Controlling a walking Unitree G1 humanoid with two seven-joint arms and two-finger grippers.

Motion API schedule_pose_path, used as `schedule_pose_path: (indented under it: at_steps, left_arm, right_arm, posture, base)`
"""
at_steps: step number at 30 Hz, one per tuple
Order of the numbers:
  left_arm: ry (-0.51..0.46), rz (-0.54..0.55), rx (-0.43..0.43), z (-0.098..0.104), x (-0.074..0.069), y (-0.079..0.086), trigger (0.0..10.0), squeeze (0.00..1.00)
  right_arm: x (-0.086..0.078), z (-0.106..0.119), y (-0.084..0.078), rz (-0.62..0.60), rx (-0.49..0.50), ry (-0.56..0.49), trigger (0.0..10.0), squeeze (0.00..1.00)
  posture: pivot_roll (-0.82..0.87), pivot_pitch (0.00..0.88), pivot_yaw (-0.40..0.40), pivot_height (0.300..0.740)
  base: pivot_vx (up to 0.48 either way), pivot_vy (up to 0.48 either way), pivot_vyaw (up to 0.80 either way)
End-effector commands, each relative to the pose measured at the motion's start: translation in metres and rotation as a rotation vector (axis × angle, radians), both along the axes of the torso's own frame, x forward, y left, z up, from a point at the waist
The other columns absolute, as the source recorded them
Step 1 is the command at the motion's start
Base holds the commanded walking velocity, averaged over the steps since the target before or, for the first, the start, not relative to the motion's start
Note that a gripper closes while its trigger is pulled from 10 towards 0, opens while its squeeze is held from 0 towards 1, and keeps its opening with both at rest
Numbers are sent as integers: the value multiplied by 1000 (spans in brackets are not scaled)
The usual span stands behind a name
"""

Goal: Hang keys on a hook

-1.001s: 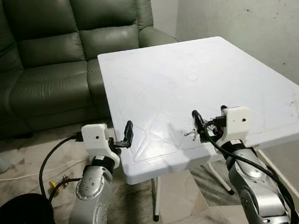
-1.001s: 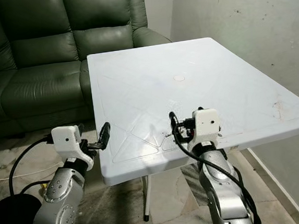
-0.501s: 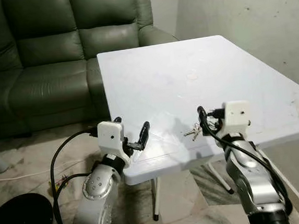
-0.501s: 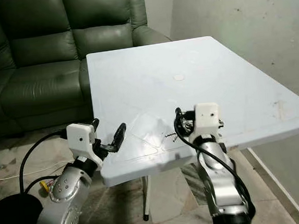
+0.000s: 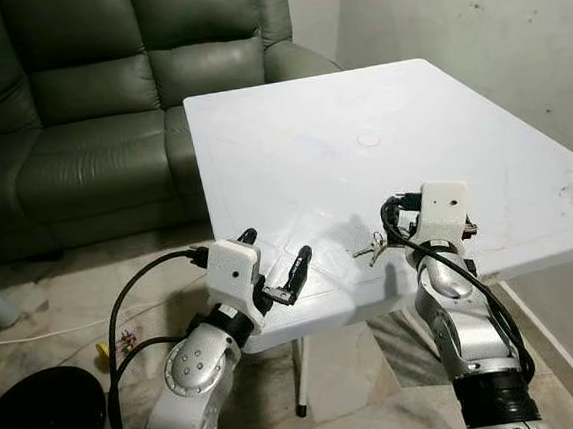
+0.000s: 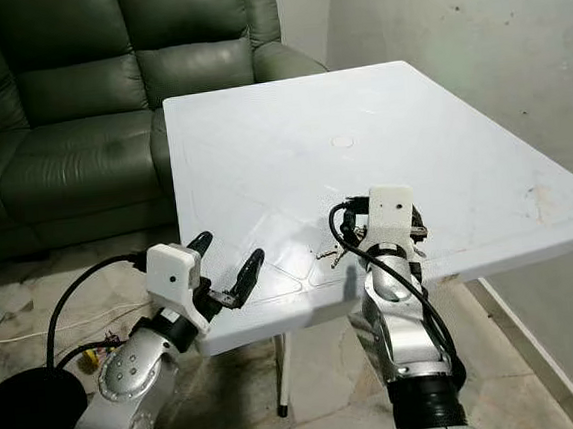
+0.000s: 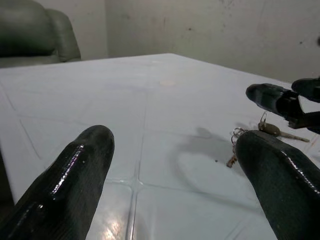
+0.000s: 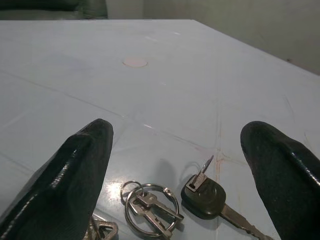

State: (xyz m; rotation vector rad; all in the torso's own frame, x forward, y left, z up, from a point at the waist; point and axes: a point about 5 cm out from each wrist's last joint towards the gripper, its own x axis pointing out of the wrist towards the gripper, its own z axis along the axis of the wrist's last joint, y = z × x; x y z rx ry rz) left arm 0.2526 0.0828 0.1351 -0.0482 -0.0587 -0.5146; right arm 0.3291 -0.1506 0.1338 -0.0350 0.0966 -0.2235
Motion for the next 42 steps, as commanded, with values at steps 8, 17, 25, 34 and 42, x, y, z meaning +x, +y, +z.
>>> schedule_pose_path:
  at_steps: [8, 17, 25, 34, 42]
  left_arm:
    - [13, -15, -6, 2, -10, -3, 10000, 0]
    - [31, -4, -8, 1, -15, -3, 10000, 0]
    - [42, 4, -13, 1, -18, -3, 10000, 0]
    - [49, 12, -19, 1, -19, -4, 10000, 0]
    - [51, 13, -20, 1, -19, -4, 10000, 0]
  right_arm:
    - [11, -3, 5, -42, 10, 39, 10000, 0]
    - [17, -12, 3, -89, 59, 81, 10000, 0]
    - [25, -16, 3, -122, 102, 101, 2667, 0]
    - [33, -12, 4, -132, 102, 77, 0, 0]
    - [35, -11, 2, -141, 96, 65, 0, 0]
  posture:
    - [35, 81, -37, 715]
    - [43, 91, -37, 715]
    - [47, 101, -40, 715]
    - [51, 104, -41, 715]
    - [52, 106, -41, 715]
  base:
    - [0, 0, 0]
    - [0, 0, 0]
    - [0, 0, 0]
    - [0, 0, 0]
    - [0, 0, 0]
